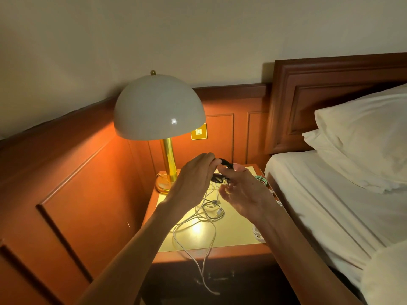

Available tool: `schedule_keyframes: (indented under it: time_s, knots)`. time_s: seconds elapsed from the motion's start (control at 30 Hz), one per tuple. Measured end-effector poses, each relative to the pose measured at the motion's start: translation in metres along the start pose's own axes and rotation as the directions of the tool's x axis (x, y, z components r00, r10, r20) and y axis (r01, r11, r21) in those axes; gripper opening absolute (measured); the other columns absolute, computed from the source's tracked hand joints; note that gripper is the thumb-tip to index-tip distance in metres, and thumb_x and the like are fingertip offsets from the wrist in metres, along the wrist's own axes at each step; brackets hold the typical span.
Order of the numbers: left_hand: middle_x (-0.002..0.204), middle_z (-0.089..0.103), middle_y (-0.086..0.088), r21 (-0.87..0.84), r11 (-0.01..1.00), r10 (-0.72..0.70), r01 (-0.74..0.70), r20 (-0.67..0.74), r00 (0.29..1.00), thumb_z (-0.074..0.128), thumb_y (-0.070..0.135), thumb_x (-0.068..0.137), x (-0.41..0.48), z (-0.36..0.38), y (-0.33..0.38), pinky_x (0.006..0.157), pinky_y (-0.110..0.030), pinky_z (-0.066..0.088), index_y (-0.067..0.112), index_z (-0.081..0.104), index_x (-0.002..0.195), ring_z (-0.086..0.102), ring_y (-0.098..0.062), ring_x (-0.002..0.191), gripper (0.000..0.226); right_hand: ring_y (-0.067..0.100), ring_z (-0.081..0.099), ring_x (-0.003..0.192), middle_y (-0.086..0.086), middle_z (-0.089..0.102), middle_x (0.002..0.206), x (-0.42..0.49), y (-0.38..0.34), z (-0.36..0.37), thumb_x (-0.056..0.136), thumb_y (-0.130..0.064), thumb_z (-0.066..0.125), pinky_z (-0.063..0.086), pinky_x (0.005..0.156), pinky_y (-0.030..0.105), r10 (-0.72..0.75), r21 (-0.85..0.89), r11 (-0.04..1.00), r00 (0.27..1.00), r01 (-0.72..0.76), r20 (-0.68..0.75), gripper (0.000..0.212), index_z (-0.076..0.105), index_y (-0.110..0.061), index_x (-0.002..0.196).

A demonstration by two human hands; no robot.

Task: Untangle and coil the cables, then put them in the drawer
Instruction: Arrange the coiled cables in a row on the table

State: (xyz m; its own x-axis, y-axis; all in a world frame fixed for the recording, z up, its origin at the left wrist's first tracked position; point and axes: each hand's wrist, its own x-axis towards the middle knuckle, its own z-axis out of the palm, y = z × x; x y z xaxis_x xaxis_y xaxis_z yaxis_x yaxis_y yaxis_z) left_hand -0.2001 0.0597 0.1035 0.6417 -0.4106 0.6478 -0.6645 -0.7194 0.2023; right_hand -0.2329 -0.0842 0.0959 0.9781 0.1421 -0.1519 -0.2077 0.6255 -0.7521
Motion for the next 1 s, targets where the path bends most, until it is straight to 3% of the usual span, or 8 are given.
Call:
schedule_keyframes:
  time_s: [0.07,0.17,0.3,0.4,0.53,0.7,0.87,1.0]
  knots:
    - [0.087,0.051,0.005,0.007,1.000,0.019,-0.019,0.002,1.000,0.046,0.015,0.103,-0.003,0.002,-0.001,0.061,-0.009,0.034,0.010,0.058,0.104,0.047,-0.009,0.073,0.013,0.026,0.063,0.102,0.012,0.068,0.105,0.001,-0.001,-0.003,0.081,-0.003,0.075,0.055,0.082,0.034,-0.019,-0.050,0.999,0.998,0.016,-0.067,0.055,0.050,-0.017,0.129]
    - [0.091,0.061,-0.005,0.067,0.997,0.047,-0.046,-0.014,0.999,0.058,0.007,0.096,-0.006,0.003,-0.002,0.064,-0.015,0.039,0.007,0.061,0.104,0.055,-0.011,0.077,0.009,0.035,0.067,0.101,0.014,0.072,0.099,-0.002,-0.005,-0.009,0.083,0.003,0.072,0.059,0.082,0.041,-0.043,-0.128,0.991,0.997,0.035,-0.059,0.046,0.053,-0.015,0.121]
    - [0.089,0.065,-0.005,0.372,0.895,0.246,-0.248,0.054,0.968,0.088,0.004,0.063,-0.009,0.009,-0.006,0.064,-0.024,0.052,0.008,0.071,0.100,0.064,-0.018,0.079,0.040,0.037,0.071,0.094,0.020,0.071,0.103,-0.002,-0.011,-0.012,0.086,0.004,0.069,0.061,0.072,0.038,-0.012,-0.347,0.938,0.997,-0.013,-0.072,0.031,0.056,-0.005,0.113]
    - [0.091,0.063,-0.005,0.512,0.798,0.329,-0.319,0.074,0.942,0.081,0.012,0.074,-0.011,0.012,-0.005,0.072,-0.030,0.051,0.010,0.071,0.106,0.059,-0.020,0.084,0.034,0.037,0.070,0.089,0.021,0.073,0.095,0.000,-0.012,-0.013,0.086,0.004,0.065,0.062,0.068,0.035,0.004,-0.381,0.924,0.997,-0.033,-0.076,0.017,0.062,0.004,0.103]
    - [0.094,0.057,-0.004,0.622,0.700,0.363,-0.351,0.113,0.925,0.065,0.016,0.088,-0.014,0.016,-0.006,0.077,-0.033,0.047,0.011,0.065,0.111,0.054,-0.021,0.088,0.023,0.036,0.071,0.084,0.025,0.069,0.098,0.004,-0.011,-0.017,0.084,0.008,0.064,0.061,0.063,0.037,0.053,-0.288,0.954,0.991,-0.088,-0.127,0.021,0.059,0.005,0.104]
    - [0.099,0.058,-0.006,0.596,0.728,0.321,-0.339,0.141,0.936,0.065,0.014,0.088,-0.013,0.018,-0.012,0.080,-0.035,0.048,0.010,0.063,0.114,0.054,-0.022,0.091,0.026,0.034,0.071,0.081,0.025,0.072,0.096,0.007,-0.008,-0.025,0.083,0.009,0.067,0.062,0.061,0.035,0.101,-0.223,0.966,0.986,-0.129,-0.134,0.015,0.063,0.006,0.098]
    - [0.097,0.057,-0.004,0.611,0.707,0.310,-0.358,0.186,0.932,0.064,0.016,0.090,-0.015,0.018,-0.013,0.080,-0.034,0.048,0.012,0.061,0.111,0.053,-0.020,0.090,0.022,0.036,0.072,0.090,0.025,0.072,0.106,0.015,-0.007,-0.032,0.080,0.007,0.071,0.063,0.069,0.037,0.134,-0.256,0.953,0.983,-0.162,-0.123,0.031,0.063,0.005,0.111]
    - [0.099,0.058,-0.003,0.602,0.727,0.264,-0.330,0.199,0.944,0.069,0.017,0.085,-0.020,0.024,-0.014,0.083,-0.035,0.046,0.012,0.062,0.109,0.052,-0.020,0.092,0.025,0.032,0.075,0.076,0.025,0.071,0.102,0.011,-0.002,-0.030,0.083,0.005,0.071,0.061,0.058,0.034,0.103,-0.257,0.956,0.983,-0.139,-0.149,0.027,0.058,0.003,0.107]
